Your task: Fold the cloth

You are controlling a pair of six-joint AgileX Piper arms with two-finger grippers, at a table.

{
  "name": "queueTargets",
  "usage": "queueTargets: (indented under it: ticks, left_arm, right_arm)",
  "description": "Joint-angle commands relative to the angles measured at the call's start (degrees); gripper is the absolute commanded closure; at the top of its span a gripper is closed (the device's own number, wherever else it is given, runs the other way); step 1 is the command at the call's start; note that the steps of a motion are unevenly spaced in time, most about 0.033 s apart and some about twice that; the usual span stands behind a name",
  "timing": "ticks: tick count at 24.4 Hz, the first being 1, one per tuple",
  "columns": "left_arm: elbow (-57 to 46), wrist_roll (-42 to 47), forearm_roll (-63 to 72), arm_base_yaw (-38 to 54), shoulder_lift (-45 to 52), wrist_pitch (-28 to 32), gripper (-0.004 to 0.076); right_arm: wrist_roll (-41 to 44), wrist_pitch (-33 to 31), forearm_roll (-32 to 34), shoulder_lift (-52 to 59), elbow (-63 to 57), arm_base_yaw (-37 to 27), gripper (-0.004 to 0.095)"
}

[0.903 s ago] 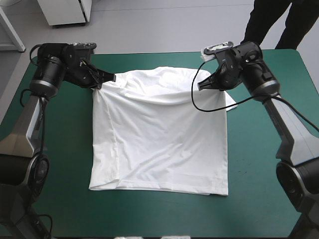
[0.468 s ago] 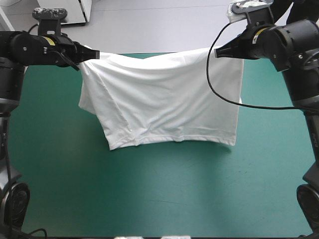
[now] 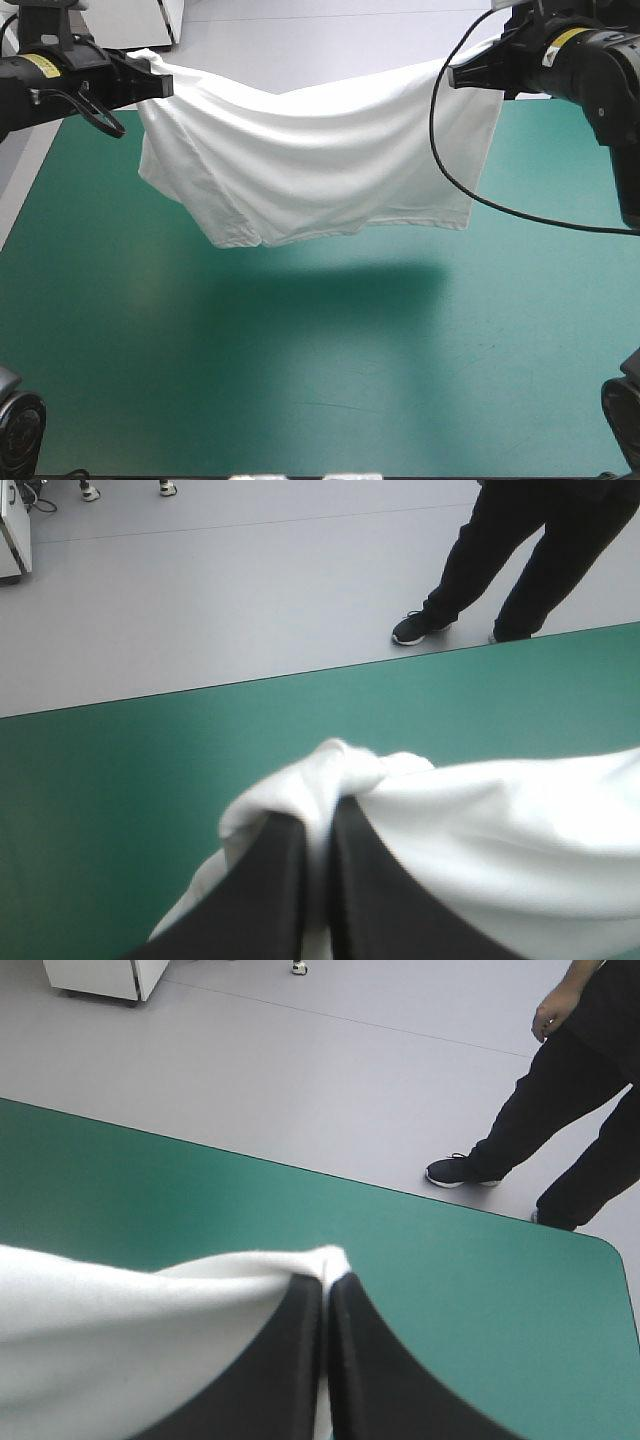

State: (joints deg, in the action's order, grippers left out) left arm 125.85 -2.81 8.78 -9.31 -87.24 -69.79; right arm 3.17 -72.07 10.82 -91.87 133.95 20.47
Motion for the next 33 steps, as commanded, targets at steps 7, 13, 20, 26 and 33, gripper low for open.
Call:
queueTargets:
  ticks: [7, 13, 20, 26, 33]
  left_arm:
    - [1.39, -1.08, 0.71, 0.11, -6.12, 22.29, 0.0733]
    - [1.39, -1.40, 0.71, 0.11, -11.14, 36.89, 0.0733]
    - [1.39, -1.63, -1.70, 0.11, -16.13, 32.33, 0.0733]
    - [0.94, 4.42, -5.46, 0.11, -25.48, 15.19, 0.0733]
    - [-26.64, 9.90, -11.24, -1.25, -16.70, 23.46, 0.0733]
  right_arm:
    - [2.11, 17.93, 11.28, -7.36, 1.54, -0.12, 0.0925]
    - [6.98, 30.51, 19.20, -12.60, 1.68, -0.12, 0.0925]
    - [8.82, 19.83, 10.18, -17.20, 1.56, -3.59, 0.0925]
    - [3.95, 2.84, -3.02, -25.20, 1.48, -5.92, 0.0925]
    - [3.73, 0.44, -6.87, -26.09, -4.84, -5.80, 0.0925]
